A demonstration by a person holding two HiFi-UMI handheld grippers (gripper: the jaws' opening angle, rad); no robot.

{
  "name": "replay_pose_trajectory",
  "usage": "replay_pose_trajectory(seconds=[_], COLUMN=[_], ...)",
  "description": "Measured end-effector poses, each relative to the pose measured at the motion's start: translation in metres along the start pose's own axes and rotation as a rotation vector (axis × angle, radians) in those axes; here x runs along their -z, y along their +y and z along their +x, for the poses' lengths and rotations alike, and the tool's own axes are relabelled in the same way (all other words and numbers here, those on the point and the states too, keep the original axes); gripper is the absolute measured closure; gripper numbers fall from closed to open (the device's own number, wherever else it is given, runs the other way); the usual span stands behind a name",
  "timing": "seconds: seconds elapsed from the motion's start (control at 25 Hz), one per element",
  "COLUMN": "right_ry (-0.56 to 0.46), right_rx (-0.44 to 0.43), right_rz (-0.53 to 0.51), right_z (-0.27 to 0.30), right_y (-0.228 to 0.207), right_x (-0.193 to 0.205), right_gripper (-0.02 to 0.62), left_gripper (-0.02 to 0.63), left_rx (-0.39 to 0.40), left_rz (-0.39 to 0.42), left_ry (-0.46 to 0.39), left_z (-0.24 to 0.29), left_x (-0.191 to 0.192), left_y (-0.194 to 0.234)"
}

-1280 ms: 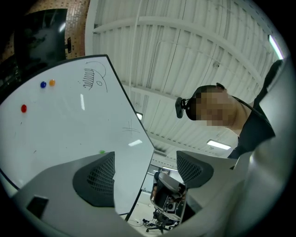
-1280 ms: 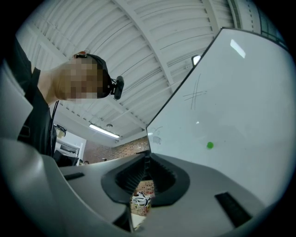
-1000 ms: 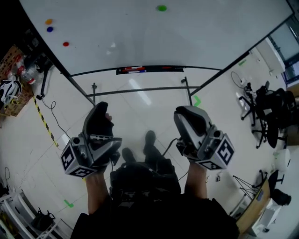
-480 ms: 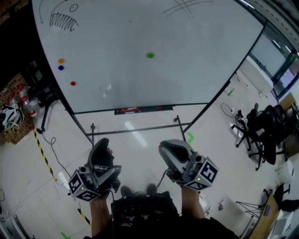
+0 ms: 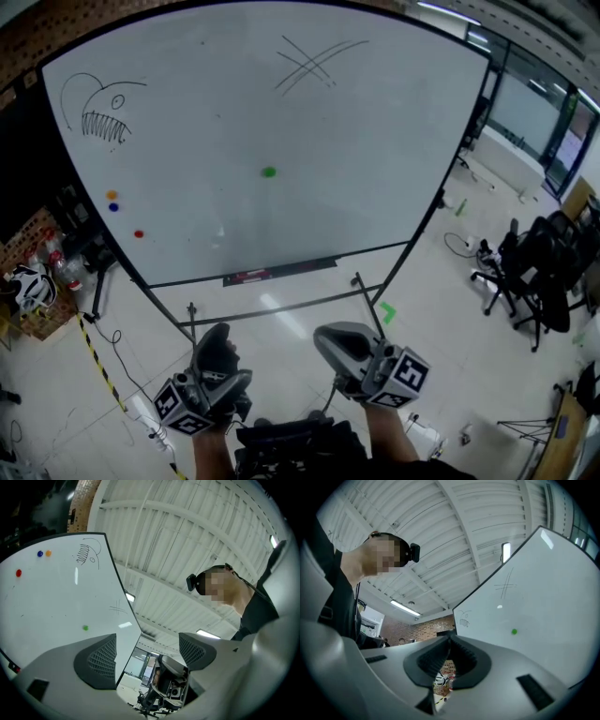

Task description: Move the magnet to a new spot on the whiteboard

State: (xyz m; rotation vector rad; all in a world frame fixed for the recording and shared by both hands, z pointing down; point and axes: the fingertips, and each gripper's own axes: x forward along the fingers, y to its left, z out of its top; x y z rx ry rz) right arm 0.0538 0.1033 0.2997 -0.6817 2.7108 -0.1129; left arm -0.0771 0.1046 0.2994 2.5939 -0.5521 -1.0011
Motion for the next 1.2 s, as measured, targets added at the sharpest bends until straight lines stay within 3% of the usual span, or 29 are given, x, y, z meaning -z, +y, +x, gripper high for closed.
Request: replay_pose_trajectory(seconds=[0.16, 0.4, 0.76, 1.08, 1.2], right_ry=[-0.002, 0.049, 0.073, 0.056, 0.007], right_rx=[0.007, -0.017, -0.044, -0.04, -0.044], right_rz=[0.029, 0.043, 0.052, 0.05, 0.022], right_z=[-0.011, -0.011, -0.006, -0.008, -0.004], right_y=[-0.01, -0.014, -0.019, -0.021, -0.021], right_x=[0.003, 0.011, 0.018, 0.016, 0.005], right_gripper=[0.574, 0.575, 0.575, 0.575, 0.576], left_gripper=[0.19, 0.19, 0.19, 0.19, 0.19], left_rx=[-0.014, -0.043, -0.068, -0.066, -0.058], left_rz=[0.0, 0.063, 0.065, 0.057, 0.041], left_ry=[0.013, 0.002, -0.006, -0.004, 0.007], left_z=[0.006, 0.007, 0.004, 0.008, 0.008], left_x=[0.01, 0.007, 0.008, 0.012, 0.016], left_y=[0.0, 0.006, 0.014, 0.015, 0.013])
